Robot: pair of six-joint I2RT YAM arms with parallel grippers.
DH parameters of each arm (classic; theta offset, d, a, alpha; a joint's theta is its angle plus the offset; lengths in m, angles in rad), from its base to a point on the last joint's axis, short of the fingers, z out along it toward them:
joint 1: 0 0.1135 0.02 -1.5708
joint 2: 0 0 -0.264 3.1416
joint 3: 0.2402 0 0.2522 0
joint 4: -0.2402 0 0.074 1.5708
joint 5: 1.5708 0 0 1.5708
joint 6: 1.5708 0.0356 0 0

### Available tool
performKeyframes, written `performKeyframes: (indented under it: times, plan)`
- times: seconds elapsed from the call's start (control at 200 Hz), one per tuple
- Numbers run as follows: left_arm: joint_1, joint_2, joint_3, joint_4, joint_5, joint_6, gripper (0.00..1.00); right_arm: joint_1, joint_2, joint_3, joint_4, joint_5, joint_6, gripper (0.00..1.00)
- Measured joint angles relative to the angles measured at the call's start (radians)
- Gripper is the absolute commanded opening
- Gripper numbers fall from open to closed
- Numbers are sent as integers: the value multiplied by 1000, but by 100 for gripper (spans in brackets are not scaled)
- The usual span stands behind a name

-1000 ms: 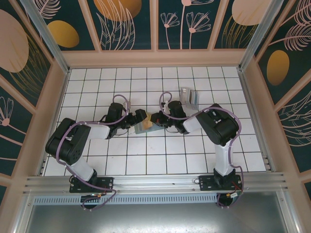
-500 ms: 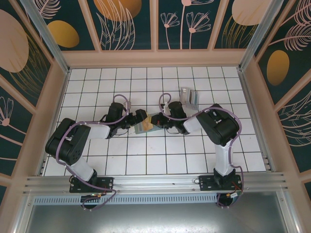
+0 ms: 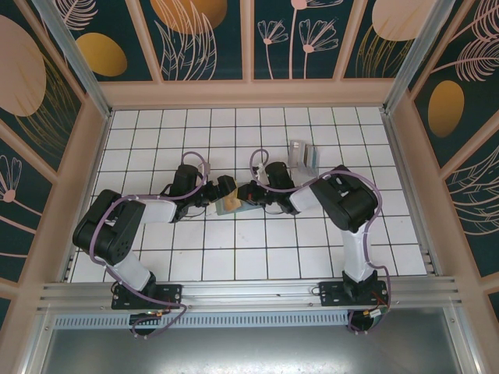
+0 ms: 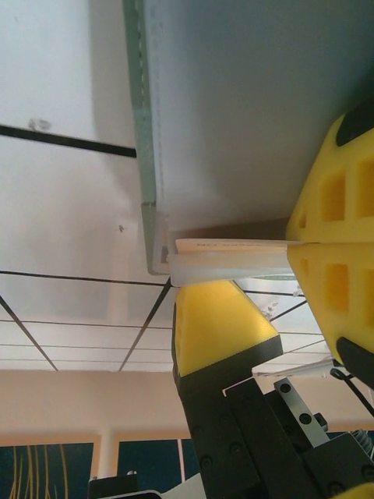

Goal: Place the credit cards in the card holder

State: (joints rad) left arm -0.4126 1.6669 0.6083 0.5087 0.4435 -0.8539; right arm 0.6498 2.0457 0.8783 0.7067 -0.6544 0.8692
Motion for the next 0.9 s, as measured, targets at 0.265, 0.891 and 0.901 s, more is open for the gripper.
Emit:
performKeyframes:
  times: [0.265,0.891,0.901]
  plan:
    - [0,0,0,0,-1,0,99,11,15,5,26,10,39,7]
    - [0,-32,6,-83,-61,39,99,23,-93,51,-278,168,-89,28]
    - [0,-32,6,-84,-61,41,99,23,-93,51,-281,170,-87,28]
